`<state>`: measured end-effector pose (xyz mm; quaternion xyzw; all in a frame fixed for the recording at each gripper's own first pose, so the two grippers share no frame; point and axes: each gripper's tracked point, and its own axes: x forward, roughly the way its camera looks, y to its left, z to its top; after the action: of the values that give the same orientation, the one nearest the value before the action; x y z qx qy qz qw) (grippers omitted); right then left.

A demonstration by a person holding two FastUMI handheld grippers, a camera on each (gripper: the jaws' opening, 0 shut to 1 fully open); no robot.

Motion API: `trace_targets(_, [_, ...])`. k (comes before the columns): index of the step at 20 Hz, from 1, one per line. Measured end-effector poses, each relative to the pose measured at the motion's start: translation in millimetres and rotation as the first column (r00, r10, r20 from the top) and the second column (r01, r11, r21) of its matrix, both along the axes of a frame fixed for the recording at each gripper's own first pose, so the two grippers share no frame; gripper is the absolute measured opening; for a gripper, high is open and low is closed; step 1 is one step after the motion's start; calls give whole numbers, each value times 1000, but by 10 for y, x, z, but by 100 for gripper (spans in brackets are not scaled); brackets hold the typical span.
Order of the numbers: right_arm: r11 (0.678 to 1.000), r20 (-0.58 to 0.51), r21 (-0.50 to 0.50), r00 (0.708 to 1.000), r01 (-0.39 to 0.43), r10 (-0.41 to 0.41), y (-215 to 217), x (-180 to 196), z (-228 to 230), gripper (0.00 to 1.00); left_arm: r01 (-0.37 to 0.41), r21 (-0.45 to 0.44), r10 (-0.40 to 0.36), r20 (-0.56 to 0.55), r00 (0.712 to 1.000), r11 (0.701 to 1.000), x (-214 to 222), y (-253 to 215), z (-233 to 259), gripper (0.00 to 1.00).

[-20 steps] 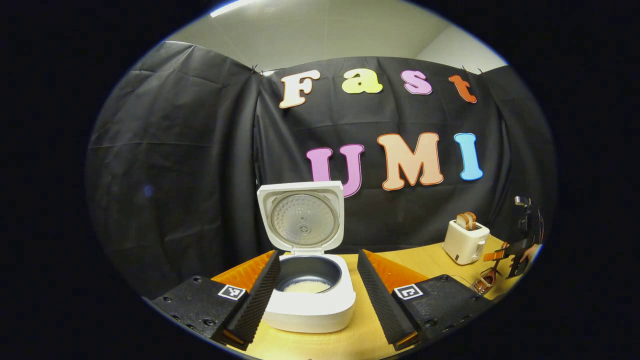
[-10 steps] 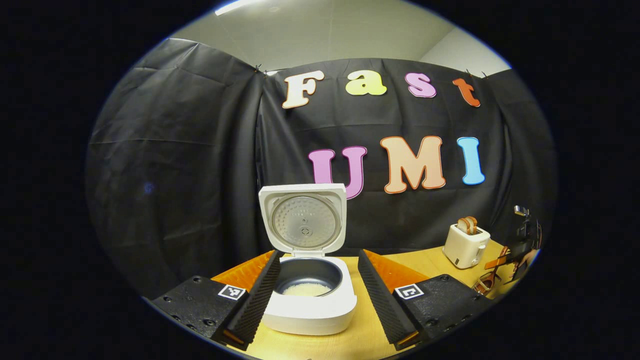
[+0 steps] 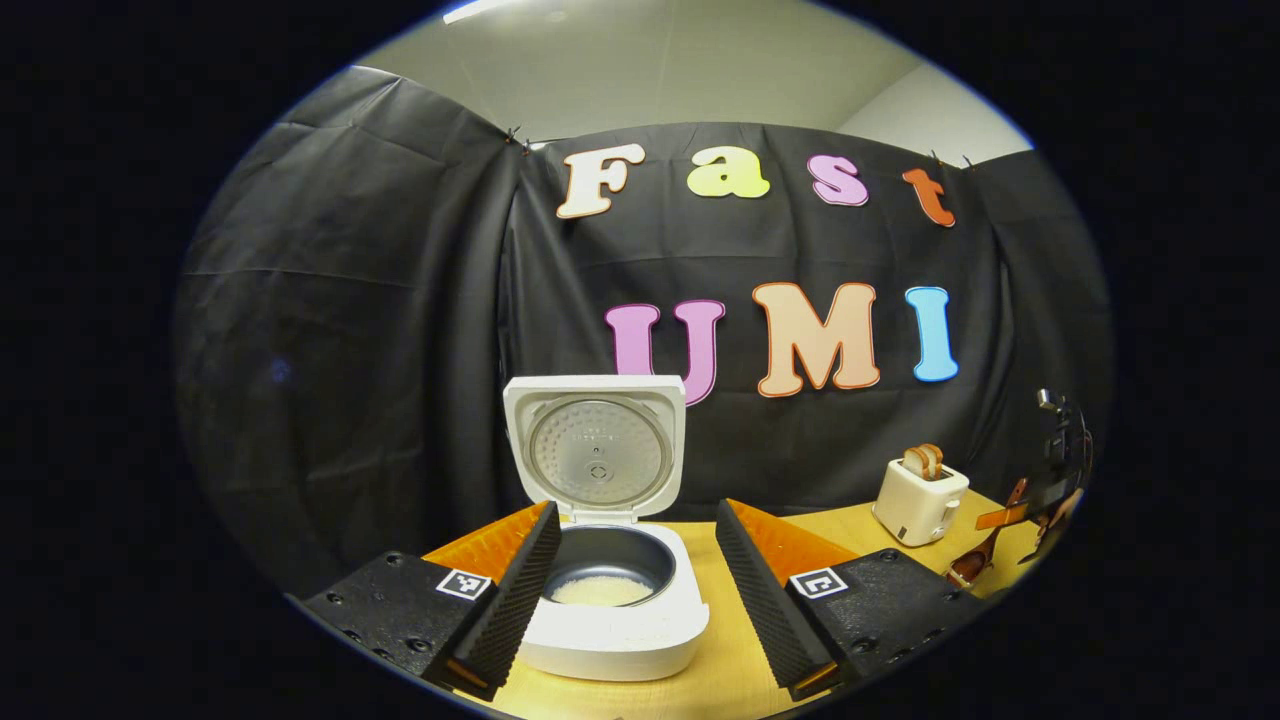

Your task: Close the left gripper, press the button to open the rice cooker; take a wooden spoon from the chopstick holder with the right hand, scoop a spoonful of rice and pour it into the rice cooker, then put the wooden spoon back into the chopstick holder.

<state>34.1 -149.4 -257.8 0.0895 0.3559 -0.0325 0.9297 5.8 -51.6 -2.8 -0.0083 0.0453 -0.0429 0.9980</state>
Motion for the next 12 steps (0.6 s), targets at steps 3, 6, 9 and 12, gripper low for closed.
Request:
trace_targets(3, [1000, 44, 0, 999, -11, 11, 87, 13, 275, 24, 14, -18, -14, 8, 1000, 1000, 38, 31, 14, 92])
trace_targets(6, [1000, 101, 4, 995, -23, 22, 284, 32, 543, 24, 25, -24, -25, 9, 1000, 999, 66, 67, 7, 92])
trace_targets(9, [998, 133, 29, 989, -62, 58, 581, 47, 671, 24, 29, -24, -28, 9, 1000, 999, 78, 136, 4, 92])
trace_targets(12, [993, 145, 37, 984, -109, 103, 925, 32, 664, 24, 25, -20, -25, 6, 1000, 999, 61, 250, -4, 92])
